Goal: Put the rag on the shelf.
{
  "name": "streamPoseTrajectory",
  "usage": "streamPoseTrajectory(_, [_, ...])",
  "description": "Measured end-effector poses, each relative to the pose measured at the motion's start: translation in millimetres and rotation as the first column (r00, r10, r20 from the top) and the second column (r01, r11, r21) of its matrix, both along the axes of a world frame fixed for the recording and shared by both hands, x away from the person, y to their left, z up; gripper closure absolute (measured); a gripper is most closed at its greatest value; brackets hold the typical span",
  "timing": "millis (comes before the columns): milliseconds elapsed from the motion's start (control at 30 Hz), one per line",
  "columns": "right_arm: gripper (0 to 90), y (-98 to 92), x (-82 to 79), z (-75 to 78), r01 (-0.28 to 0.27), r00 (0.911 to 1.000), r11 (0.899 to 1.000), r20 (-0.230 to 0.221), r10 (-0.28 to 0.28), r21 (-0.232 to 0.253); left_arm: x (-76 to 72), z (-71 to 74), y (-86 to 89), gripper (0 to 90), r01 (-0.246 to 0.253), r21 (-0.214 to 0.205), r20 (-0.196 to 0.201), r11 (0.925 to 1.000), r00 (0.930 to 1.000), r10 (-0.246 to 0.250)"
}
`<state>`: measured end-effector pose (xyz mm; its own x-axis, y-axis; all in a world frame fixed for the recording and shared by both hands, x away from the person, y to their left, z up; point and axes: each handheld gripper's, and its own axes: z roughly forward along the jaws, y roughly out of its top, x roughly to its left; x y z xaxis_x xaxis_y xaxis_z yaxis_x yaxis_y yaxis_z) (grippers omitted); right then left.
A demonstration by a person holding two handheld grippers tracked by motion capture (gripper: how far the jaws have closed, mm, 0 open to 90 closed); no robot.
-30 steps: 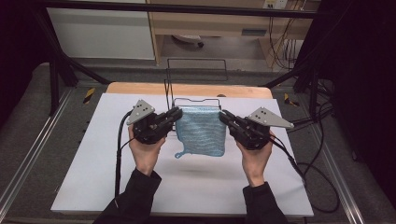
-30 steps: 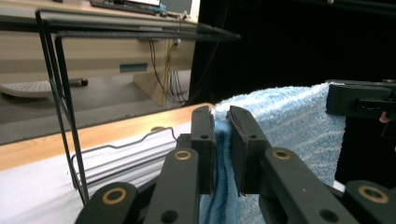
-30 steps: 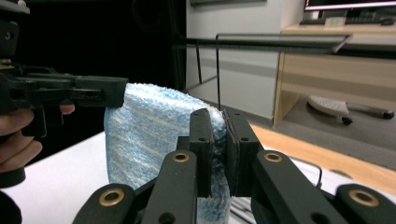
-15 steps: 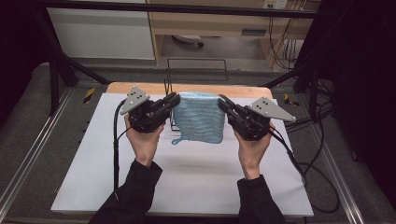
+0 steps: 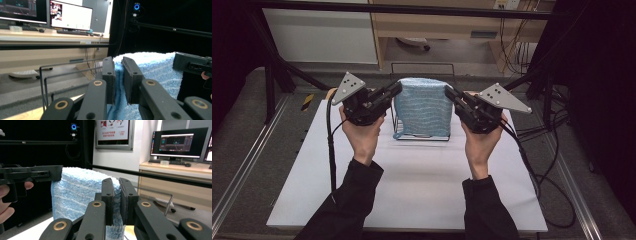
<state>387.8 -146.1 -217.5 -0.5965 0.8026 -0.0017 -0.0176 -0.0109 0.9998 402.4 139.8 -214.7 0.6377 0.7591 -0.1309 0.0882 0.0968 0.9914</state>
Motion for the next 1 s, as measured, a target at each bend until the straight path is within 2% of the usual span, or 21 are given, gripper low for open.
streamPoseTrajectory(233, [83.4, 3.1, 6.5, 17.0, 0.010, 0.9995, 1.000, 0.029, -0.010, 0.023, 3.4, 17.0, 0.2, 80.3, -0.011, -0.010, 0.042, 0.9999, 0.9990, 0.011])
streamPoseTrajectory(567, [83.4, 5.6, 19.1, 36.4, 0.014, 0.9979, 0.998, 0.062, -0.018, 0.057, 13.3, 41.9, -0.2, 80.3, -0.031, -0.006, 0.075, 0.9995, 0.9967, 0.032])
streamPoseTrajectory(767, [83.4, 7.5, 26.0, 49.0, 0.024, 0.9958, 0.998, 0.087, -0.029, 0.053, 22.2, 57.0, -1.2, 80.3, -0.045, 0.002, 0.078, 0.9990, 0.9959, 0.045])
streamPoseTrajectory(1000, [83.5, 8.6, 39.6, 56.6, 0.035, 0.9955, 0.997, 0.085, -0.041, 0.068, 36.1, 68.7, -0.9, 80.3, -0.042, -0.006, 0.063, 0.9991, 0.9971, 0.043])
